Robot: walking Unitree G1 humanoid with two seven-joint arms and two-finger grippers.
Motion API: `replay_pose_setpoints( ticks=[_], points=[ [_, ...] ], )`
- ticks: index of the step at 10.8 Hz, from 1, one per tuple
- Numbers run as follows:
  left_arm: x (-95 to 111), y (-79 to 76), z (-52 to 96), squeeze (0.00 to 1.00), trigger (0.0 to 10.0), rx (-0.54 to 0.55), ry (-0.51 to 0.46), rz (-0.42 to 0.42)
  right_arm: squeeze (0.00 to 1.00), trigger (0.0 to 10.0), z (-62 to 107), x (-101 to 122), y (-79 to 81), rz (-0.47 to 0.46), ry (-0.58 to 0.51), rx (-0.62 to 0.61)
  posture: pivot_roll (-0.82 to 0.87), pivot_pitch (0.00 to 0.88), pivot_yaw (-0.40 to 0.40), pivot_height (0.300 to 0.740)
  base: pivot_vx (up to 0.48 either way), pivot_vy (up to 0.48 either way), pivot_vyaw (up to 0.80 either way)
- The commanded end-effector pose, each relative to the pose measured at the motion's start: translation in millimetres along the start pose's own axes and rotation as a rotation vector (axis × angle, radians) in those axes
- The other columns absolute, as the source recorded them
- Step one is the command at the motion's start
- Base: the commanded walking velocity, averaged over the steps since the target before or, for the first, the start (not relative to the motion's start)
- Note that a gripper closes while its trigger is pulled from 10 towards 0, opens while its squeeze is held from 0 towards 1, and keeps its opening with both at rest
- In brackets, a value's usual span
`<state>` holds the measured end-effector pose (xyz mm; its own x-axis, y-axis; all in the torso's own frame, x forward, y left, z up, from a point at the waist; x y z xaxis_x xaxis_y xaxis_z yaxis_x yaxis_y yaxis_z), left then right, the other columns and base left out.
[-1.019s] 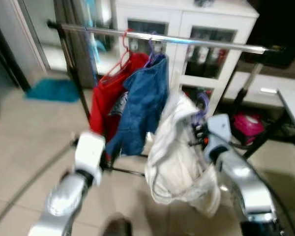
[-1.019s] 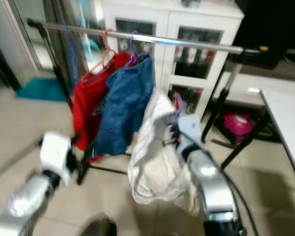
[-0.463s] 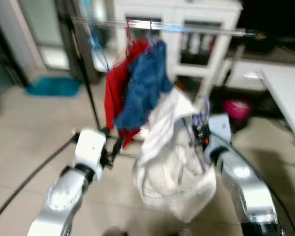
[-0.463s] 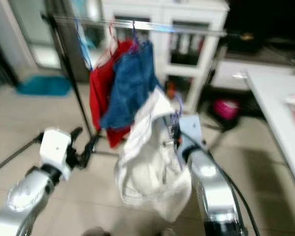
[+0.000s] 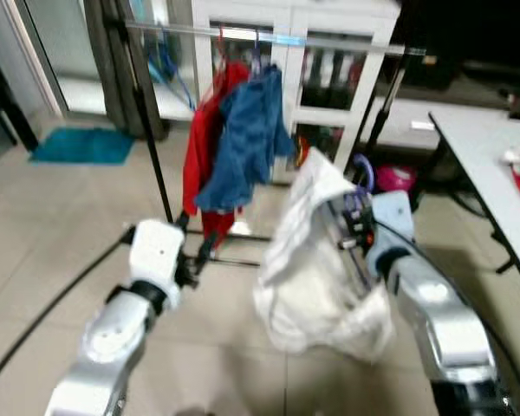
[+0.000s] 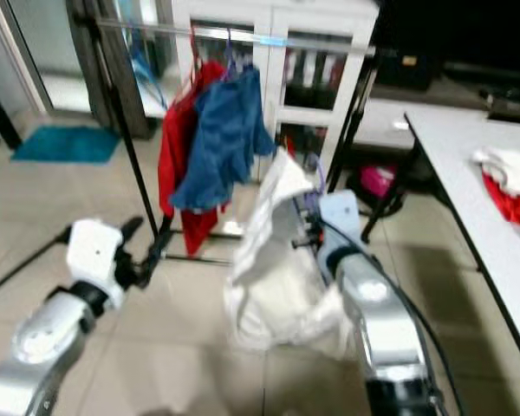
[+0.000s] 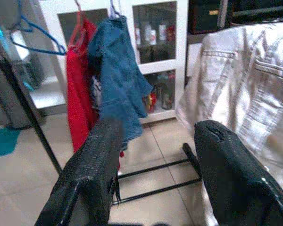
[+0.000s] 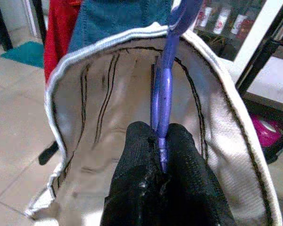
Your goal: Hang hanger
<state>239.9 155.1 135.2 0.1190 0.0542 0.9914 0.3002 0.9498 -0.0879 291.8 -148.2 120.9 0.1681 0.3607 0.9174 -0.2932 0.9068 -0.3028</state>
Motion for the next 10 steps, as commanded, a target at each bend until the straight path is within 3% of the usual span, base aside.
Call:
replay_pose_setpoints(
  ticks=[1, 7, 10],
  points=[
    [4, 2.0, -2.3, 0.0, 10.0, 0.005, -0.01, 0.005, 0.0, 0.0, 0.1, 19, -6.1, 0.015, -0.07, -0.018, -0.02, 0.025, -0.025, 0.74, 0.0, 0.0, 0.0],
    [44, 60.3, -12.9, 0.0, 10.0, 0.053, -0.065, -0.123, 0.0, 0.0, 0.5, 20, -0.5, 0.0, -0.064, 0.0, -0.03, 0.026, -0.026, 0.74, 0.0, 0.0, 0.0],
    [54, 72.4, -13.6, 0.0, 10.0, 0.059, -0.078, -0.149, 0.0, 0.0, -0.1, 22, 1.6, 0.0, -0.068, 0.011, -0.02, 0.019, -0.034, 0.74, 0.0, 0.0, 0.0]
  ],
)
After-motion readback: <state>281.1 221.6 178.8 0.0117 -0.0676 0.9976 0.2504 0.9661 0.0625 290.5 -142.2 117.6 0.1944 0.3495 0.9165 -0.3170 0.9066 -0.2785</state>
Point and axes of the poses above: a point about 5 cm out from each wrist's last joint towards the gripper, its own z axis pointing back from the gripper into the wrist, its own x axis along the axis of the wrist's last joint, y = z × x, the point moved 1 cm from there along -z, pointing out of the wrist towards the gripper, and after that the axes turned 13 degrees about z, right-handed, at the moved point
